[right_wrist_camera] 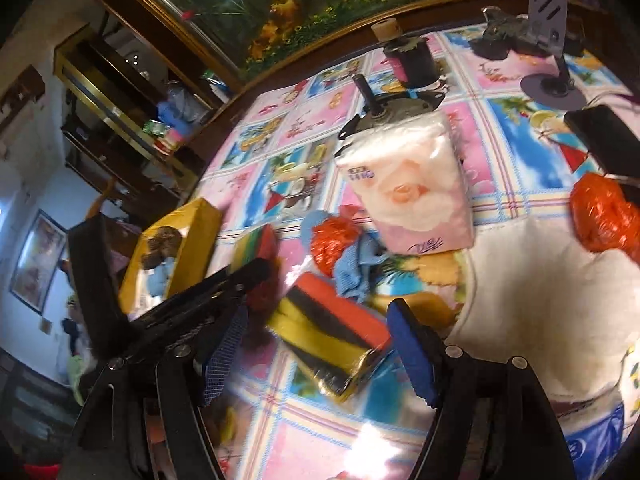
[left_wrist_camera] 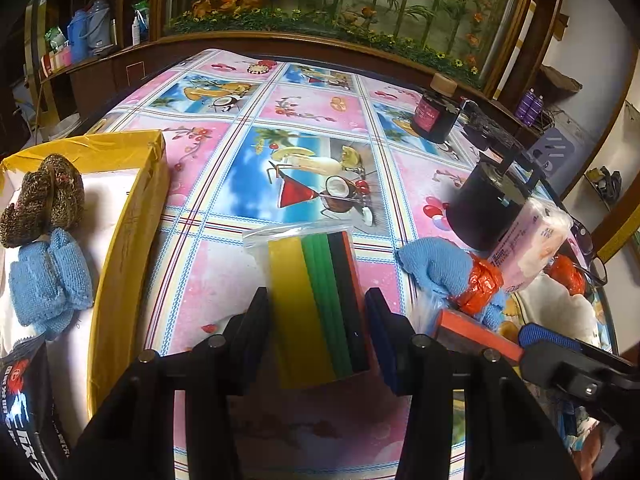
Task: Organize soft objects
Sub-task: 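Grasp the black-yellow-red striped sponge pack with the right tool while the left holds its pack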
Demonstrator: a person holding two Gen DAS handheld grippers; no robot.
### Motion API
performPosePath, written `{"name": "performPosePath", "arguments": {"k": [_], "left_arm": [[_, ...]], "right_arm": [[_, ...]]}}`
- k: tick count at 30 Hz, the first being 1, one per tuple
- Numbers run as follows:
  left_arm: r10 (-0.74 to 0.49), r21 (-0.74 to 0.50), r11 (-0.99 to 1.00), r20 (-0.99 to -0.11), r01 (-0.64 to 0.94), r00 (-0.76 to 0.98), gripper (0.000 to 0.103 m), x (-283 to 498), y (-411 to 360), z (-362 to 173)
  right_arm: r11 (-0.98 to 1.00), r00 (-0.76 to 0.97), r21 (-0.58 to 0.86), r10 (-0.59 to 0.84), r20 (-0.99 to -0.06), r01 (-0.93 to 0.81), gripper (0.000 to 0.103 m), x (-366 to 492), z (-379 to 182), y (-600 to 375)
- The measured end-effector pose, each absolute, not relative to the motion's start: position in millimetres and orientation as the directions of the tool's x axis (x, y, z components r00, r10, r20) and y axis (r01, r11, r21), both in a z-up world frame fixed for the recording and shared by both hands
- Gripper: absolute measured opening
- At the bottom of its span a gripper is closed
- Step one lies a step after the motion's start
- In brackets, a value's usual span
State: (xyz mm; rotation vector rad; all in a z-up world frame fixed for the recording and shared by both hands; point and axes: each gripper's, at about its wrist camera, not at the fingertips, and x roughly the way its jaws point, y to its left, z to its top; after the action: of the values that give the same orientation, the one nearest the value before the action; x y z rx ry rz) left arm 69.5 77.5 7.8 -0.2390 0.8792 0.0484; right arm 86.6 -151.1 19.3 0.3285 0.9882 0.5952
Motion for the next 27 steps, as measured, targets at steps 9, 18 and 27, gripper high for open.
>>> {"name": "performPosePath", "arguments": {"k": [9,18,27], "left_arm": [[-0.048,-0.187,0.971,-0.767,-0.151,0.64,0.046,69,80,8],[-0.033,-0.181,0.969,-0.765,-0.167,0.643,0.046,69,84,8],[-0.042,-0.187,0.969,-0.763,-0.159,0.644,0.046,69,83,7]], "right_arm": [[0.797,0.364,0.481,0.598,-0.714,-0.366,0.077,94,10,-134],[0.82,0.359,0.293,0.498,-0.79,-0.492,0.077,70,10,-101],[0.854,0.428,0.189,0.42,-0.8,-0.484,0.05,67,8,-100]]}}
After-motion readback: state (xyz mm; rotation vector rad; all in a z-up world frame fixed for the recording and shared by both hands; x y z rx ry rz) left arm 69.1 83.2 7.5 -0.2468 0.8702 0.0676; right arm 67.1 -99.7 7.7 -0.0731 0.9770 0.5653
